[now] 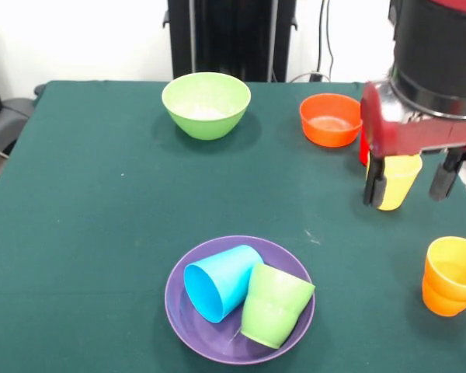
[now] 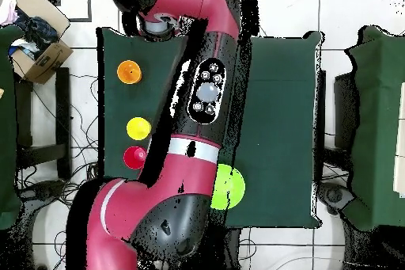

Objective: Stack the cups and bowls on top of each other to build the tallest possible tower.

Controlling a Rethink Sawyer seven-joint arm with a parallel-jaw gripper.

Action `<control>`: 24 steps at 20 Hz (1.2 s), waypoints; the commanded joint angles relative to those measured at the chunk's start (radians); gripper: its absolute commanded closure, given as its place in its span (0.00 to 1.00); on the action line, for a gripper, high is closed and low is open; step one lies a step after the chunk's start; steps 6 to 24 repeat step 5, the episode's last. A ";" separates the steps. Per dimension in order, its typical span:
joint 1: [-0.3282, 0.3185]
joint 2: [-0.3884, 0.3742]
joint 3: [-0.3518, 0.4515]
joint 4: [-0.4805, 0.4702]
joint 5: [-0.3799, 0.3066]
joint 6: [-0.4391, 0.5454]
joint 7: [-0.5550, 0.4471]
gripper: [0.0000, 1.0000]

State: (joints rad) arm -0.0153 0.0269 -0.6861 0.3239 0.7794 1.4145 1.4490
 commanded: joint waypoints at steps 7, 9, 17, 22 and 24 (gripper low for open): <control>-0.009 0.068 0.102 -0.012 -0.077 -0.089 -0.085 0.00; -0.009 0.068 0.102 -0.012 -0.077 -0.089 -0.085 0.00; -0.009 0.068 0.102 -0.012 -0.077 -0.089 -0.085 0.00; -0.009 0.068 0.102 -0.012 -0.077 -0.089 -0.085 0.00; -0.009 0.068 0.102 -0.012 -0.077 -0.089 -0.085 0.00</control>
